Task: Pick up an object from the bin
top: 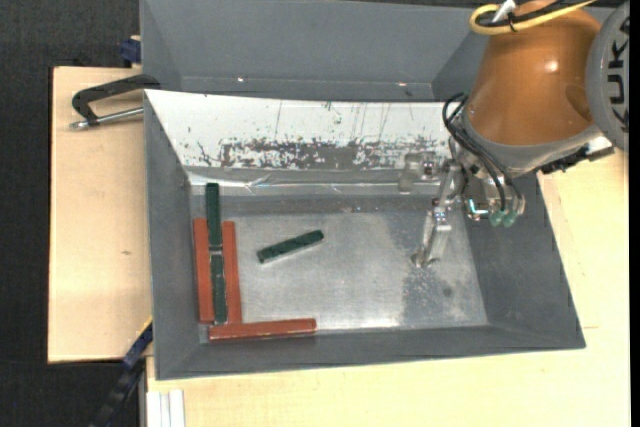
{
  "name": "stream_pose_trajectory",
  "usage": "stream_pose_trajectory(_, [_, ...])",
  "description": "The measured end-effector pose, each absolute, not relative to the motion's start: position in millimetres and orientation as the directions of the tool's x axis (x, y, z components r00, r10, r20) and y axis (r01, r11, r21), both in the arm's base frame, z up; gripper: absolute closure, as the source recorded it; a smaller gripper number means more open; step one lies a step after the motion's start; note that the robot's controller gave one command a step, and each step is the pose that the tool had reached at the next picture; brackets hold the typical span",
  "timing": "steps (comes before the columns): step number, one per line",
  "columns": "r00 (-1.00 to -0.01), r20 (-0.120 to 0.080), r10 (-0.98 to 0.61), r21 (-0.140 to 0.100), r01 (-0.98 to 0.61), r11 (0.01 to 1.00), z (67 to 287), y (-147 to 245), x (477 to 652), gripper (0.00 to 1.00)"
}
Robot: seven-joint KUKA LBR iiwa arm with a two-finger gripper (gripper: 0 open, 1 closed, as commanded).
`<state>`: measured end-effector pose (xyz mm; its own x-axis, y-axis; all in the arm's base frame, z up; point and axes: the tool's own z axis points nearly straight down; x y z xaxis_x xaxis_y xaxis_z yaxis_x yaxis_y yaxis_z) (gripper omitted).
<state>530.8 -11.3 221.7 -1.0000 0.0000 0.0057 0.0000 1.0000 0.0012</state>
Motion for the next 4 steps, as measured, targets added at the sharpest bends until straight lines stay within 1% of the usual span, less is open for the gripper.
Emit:
stream_pose_trajectory(1, [-1.0, -0.003, 0.0, 0.001, 0.0, 1.0, 226, -11, 532.4, 0.0])
stream_pose_trajectory(2, [-1.0, -0.004, 0.03, 0.0, 0.03, 1.0, 202, 36, 549.6, 0.0])
stream_pose_trajectory(3, [-0.992, -0.003, -0.123, 0.002, -0.123, 0.992, 164, 67, 566.4, 0.0])
stream_pose_trajectory(4, [-0.969, -0.003, -0.247, 0.001, -0.247, 0.969, 128, 95, 565.7, 0.0])
